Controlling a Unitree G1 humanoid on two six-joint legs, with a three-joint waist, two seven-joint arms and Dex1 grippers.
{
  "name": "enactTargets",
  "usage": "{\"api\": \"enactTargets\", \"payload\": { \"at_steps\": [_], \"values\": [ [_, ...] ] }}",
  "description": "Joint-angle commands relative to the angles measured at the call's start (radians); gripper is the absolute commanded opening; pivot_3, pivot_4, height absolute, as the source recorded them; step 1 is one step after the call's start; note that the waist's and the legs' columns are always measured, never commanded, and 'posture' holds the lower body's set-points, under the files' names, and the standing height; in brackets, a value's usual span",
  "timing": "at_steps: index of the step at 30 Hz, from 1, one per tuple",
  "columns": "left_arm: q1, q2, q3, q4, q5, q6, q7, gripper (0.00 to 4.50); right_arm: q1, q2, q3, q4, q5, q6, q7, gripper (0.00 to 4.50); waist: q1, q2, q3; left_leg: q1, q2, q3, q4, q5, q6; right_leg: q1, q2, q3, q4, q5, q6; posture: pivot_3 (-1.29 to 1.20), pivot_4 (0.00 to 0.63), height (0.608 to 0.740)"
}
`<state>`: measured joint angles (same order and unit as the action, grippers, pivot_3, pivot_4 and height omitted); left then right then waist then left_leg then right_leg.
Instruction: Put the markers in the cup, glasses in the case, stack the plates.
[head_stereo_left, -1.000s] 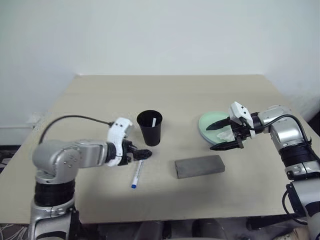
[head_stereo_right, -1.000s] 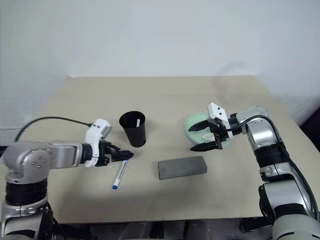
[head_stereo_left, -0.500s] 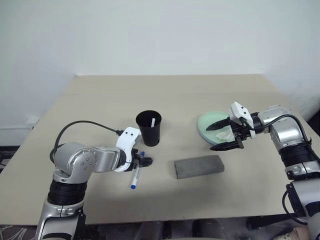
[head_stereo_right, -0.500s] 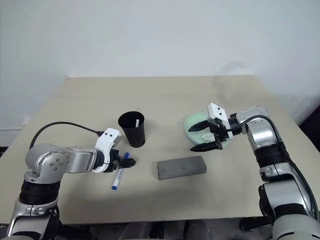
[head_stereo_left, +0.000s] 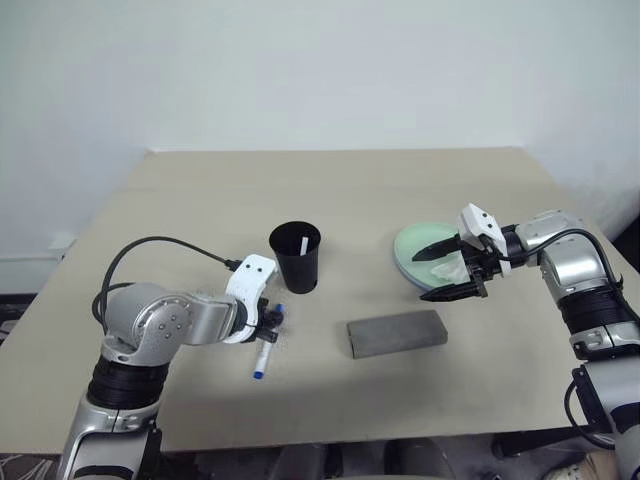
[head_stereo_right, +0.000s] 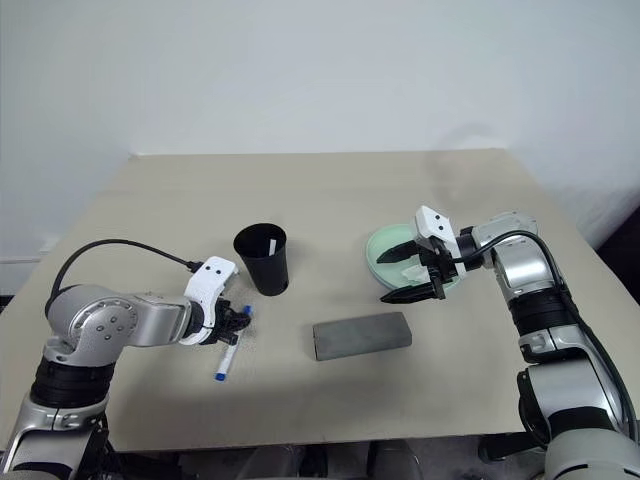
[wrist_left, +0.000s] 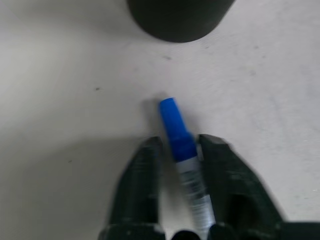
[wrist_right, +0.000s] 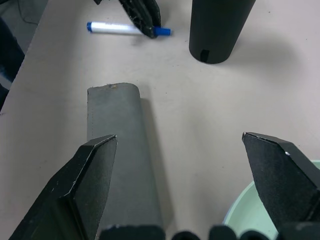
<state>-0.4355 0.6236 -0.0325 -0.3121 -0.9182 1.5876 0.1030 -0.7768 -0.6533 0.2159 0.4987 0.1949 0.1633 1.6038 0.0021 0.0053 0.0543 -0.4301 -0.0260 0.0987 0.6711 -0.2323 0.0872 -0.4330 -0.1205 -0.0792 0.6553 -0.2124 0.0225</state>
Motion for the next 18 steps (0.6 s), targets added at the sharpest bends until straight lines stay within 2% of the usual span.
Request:
{"api": "enactTargets", "payload": {
  "at_steps": [1,6,9,14,18],
  "values": [
    [0.002,0.03,-0.048,0.007,0.024,0.027,-0.021,0.26,-0.022,0.0,-0.016,-0.016,0.006,-0.008,0.003,4.35,0.0,0.0,0.0,0.0,0.0,0.0,0.0,0.0,0.0,0.0,0.0,0.0,0.0,0.0,0.0,0.0,0.0,0.7],
    [-0.008,0.068,-0.092,-0.057,0.081,0.008,-0.116,0.26,-0.026,0.003,-0.016,-0.01,0.005,-0.011,0.003,4.35,-0.003,0.0,0.0,0.0,0.0,0.002,-0.001,0.0,0.0,-0.002,0.0,0.0,0.0,0.0,0.0,0.0,0.0,0.7],
    [0.008,0.118,-0.098,-0.119,0.091,-0.062,-0.21,0.26,-0.03,0.006,-0.015,-0.003,0.003,-0.014,0.002,4.35,-0.004,0.0,0.0,-0.001,0.0,0.004,-0.002,0.0,0.0,-0.004,0.001,0.0,0.0,0.0,0.0,0.0,0.0,0.7],
    [0.055,0.255,-0.058,-0.234,0.117,-0.295,-0.456,0.26,-0.034,0.012,-0.014,0.001,0.001,-0.016,0.004,4.35,-0.003,-0.001,0.001,-0.003,0.0,0.006,-0.004,0.0,0.0,-0.008,0.001,0.0,0.0,0.0,-0.002,0.0,0.0,0.7],
    [0.095,0.33,-0.002,-0.251,0.155,-0.484,-0.625,0.26,-0.036,0.016,-0.014,0.005,0.0,-0.018,0.005,4.35,-0.003,-0.001,0.001,-0.003,0.0,0.009,-0.004,0.0,0.0,-0.008,0.0,0.001,0.0,-0.001,-0.003,0.0,0.0,0.7]
  ]
}}
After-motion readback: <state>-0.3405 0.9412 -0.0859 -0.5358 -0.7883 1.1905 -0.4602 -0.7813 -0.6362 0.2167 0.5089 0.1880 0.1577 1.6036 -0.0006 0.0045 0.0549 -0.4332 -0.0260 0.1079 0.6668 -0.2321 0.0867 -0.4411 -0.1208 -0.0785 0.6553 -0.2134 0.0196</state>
